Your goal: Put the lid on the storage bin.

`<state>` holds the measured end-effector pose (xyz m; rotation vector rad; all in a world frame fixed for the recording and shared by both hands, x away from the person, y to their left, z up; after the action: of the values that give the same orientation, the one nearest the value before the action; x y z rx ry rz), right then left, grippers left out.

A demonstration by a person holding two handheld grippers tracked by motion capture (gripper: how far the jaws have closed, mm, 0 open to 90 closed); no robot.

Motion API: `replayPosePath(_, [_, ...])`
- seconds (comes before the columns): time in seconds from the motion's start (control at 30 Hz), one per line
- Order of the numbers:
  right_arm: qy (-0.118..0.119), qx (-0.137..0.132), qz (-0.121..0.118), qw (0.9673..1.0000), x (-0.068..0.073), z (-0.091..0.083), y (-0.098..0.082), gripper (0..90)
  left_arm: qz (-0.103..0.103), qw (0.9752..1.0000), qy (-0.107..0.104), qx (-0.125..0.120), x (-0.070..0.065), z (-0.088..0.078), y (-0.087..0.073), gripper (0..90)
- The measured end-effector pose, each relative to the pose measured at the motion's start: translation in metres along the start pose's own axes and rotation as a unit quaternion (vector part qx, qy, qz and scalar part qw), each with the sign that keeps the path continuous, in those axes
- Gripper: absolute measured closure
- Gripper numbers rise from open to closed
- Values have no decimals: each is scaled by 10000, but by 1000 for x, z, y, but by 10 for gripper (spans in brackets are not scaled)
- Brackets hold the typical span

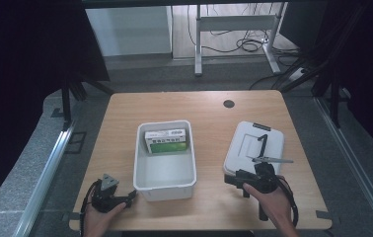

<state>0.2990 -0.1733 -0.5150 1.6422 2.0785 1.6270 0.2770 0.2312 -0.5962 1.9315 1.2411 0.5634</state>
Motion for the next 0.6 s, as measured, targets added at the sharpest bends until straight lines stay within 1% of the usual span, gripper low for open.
replayPosePath(0.2, [-84,28,3,10000,1,3,-1,349,14,10000,4,0,0,-1,0,123])
replayPosePath(0.47, [-96,146,-24,9998,2,7,-3,352,15,10000,3,-1,0,-1,-1,123])
replayPosePath(0.6, [-93,132,-27,9999,2,7,-1,355,14,10000,3,-2,0,-1,-1,123])
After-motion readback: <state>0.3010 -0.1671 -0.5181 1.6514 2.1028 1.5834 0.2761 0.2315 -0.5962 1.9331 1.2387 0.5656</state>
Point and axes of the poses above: each handheld gripper's, and its own axes: z roughly forward along the jaws, y roughly out of its top, x roughly to its left, the point moved 7 cm from there along z, roughly forward along the jaws, and after that the axes turned 9 degrees about -x, right-handed, at the moved point
